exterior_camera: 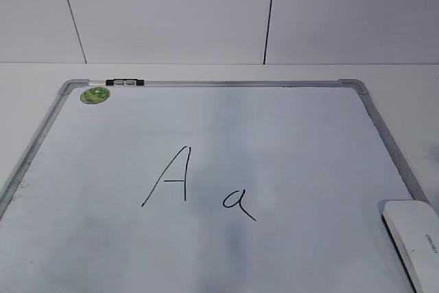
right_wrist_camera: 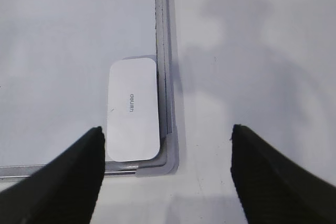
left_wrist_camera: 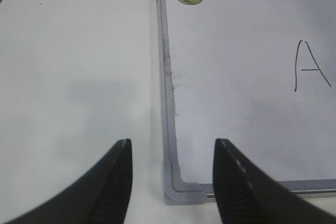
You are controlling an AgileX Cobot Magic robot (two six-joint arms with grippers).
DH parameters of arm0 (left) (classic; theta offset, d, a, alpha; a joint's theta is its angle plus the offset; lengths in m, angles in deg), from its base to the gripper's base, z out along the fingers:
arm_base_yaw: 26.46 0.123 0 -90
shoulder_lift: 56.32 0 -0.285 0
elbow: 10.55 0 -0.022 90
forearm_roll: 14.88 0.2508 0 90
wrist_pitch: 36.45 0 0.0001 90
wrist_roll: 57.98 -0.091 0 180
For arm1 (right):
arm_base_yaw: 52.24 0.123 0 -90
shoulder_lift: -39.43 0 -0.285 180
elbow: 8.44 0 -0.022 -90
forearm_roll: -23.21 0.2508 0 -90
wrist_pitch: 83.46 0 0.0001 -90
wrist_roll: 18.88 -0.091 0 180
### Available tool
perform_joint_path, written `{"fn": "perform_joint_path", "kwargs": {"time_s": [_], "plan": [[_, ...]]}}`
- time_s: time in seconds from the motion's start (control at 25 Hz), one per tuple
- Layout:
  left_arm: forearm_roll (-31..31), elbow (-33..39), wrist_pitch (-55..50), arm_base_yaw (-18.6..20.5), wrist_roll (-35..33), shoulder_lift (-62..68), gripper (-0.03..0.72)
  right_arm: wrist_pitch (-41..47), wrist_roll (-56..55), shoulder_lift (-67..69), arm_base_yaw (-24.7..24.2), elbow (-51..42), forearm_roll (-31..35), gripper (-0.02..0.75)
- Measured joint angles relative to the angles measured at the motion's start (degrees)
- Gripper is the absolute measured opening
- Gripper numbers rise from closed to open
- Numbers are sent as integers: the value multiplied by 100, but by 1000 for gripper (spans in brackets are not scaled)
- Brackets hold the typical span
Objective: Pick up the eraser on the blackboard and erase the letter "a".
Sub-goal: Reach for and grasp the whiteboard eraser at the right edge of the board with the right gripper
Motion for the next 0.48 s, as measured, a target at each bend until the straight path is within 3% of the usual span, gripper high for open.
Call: {"fn": "perform_joint_path", "kwargs": {"time_s": [0.48], "plan": [[-47, 0, 0, 0, 0, 0, 371, 262, 12, 1632, 109, 1038, 60, 592]]}}
